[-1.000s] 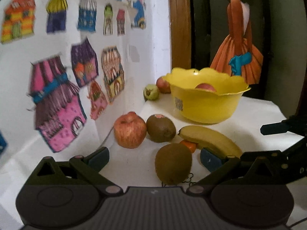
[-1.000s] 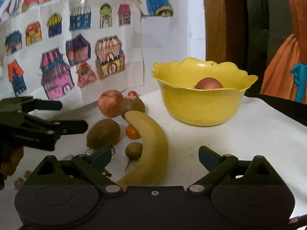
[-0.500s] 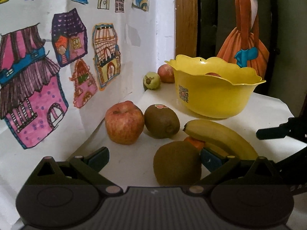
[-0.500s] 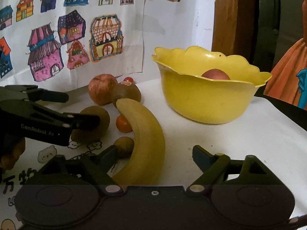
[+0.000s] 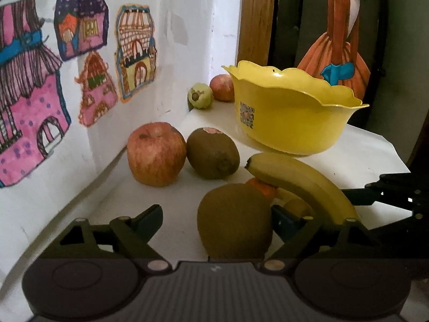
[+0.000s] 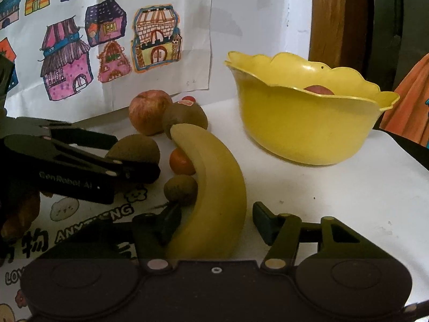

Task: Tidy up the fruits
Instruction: 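Move the right tool to the second banana while the left tool approaches a brown kiwi, then close the right gripper on the banana while the left gripper closes on the kiwi, then carry the banana with the right tool while the left tool carries the kiwi to the bowl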

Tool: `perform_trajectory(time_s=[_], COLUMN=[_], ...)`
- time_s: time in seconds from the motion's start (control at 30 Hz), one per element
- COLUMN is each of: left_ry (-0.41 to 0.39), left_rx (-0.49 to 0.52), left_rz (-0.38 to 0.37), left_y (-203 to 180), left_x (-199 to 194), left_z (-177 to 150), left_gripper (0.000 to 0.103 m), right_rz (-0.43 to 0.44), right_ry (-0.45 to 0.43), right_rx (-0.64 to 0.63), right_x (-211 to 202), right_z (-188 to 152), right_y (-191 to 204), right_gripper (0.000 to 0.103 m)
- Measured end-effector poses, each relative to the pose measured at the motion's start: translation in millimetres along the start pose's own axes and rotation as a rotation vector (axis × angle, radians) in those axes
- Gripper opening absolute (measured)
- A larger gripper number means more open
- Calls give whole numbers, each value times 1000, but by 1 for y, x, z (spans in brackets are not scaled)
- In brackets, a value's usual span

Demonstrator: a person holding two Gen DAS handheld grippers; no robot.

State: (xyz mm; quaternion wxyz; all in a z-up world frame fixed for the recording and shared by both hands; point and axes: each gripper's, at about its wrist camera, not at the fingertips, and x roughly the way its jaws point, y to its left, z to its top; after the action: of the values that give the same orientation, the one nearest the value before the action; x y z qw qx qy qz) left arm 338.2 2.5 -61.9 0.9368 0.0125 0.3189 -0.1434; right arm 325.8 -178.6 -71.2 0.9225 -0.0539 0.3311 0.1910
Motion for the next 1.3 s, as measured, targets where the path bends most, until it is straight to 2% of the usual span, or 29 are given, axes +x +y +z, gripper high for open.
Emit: perform_trajectory(time_s=[0.13,0.23,0.3,0.43,0.8,1.13,1.3], left_ry=[22,15,14,15,35,-2,-19], left_rx=[-4,-2,8,24,-24,-25,-25], left_rz=[-13,-27,-39,-26,-17,-42,-49], left_y=[0,-2,-5,-10,-10,-27,-34], left_x=[5,4,3,1,-11,-35,-48], left_z=[-2,-2,-3,-3,-7,-6,-3], left_gripper=[81,72,61,60,60,60,60], right_rz=[-5,-8,-13,-19,-54,-50,-72], right_ry=[-5,-11,-16,-16,9,21,6], right_rx=[5,7,11,23,47,108,90], right_x=[2,1,0,-1,-20,-50,-63], right_z=[1,2,2,2,-10,-25,-32], right_y=[1,1,1,0,-9,-19,-15], right_gripper=[62,61,48,47,41,39,39])
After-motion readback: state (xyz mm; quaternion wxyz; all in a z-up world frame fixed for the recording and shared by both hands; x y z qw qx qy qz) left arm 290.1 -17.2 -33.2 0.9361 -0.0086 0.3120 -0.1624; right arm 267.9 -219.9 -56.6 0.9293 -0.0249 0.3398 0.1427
